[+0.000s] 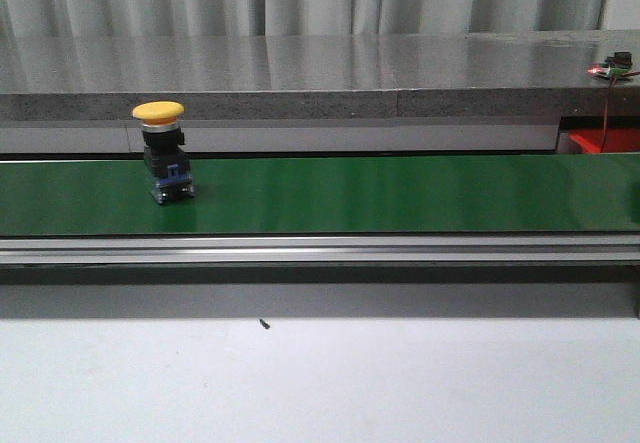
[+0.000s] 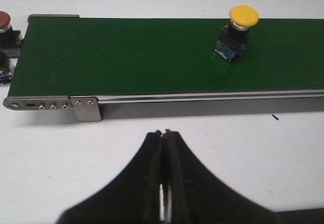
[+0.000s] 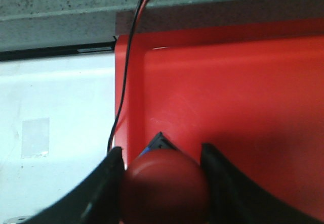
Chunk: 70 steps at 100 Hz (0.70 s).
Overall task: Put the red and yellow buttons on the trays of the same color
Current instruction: 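Carry the red button into the red tray and open the right gripper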
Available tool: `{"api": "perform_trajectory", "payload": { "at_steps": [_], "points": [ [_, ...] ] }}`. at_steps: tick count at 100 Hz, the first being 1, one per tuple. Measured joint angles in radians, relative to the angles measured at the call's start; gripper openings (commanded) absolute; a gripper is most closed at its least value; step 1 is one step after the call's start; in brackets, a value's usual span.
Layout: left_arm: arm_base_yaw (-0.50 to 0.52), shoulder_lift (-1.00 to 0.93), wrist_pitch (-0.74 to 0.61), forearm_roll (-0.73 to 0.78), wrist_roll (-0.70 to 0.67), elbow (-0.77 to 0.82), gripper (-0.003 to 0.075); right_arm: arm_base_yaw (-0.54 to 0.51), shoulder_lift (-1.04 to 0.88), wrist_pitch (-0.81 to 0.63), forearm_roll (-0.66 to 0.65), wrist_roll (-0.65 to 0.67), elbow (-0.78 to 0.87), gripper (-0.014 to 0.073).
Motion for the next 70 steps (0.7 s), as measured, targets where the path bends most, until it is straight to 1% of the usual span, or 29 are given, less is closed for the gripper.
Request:
{"api": "perform_trajectory", "payload": {
  "at_steps": [32,54,57,61,64,70],
  "points": [
    [0.0,0.0,0.0,0.0,0.0,0.0,-0.002,0.0,0.085,-0.048,0.002,-0.001,0.0,0.003],
    [0.0,0.0,0.0,0.0,0.0,0.0,-0.002,0.0,0.121,-0.054,0.002,-0.001,0.0,0.0034],
    [0.0,0.0,-0.002,0.0,0.0,0.0,-0.002,0.0,0.122,-0.057,0.002,-0.001,0.0,0.0046],
    [0.0,0.0,-0.006,0.0,0.0,0.0,-0.002,0.0,0.124,-0.062,0.004,-0.001,0.0,0.0092],
    [0.0,0.0,-0.008,0.0,0.0,0.0,-0.002,0.0,0.124,-0.065,0.004,-0.001,0.0,0.0136],
    [0.0,0.0,-0.014,0.0,0.0,0.0,-0.002,0.0,0.124,-0.069,0.004,-0.001,0.0,0.0271]
  ]
}}
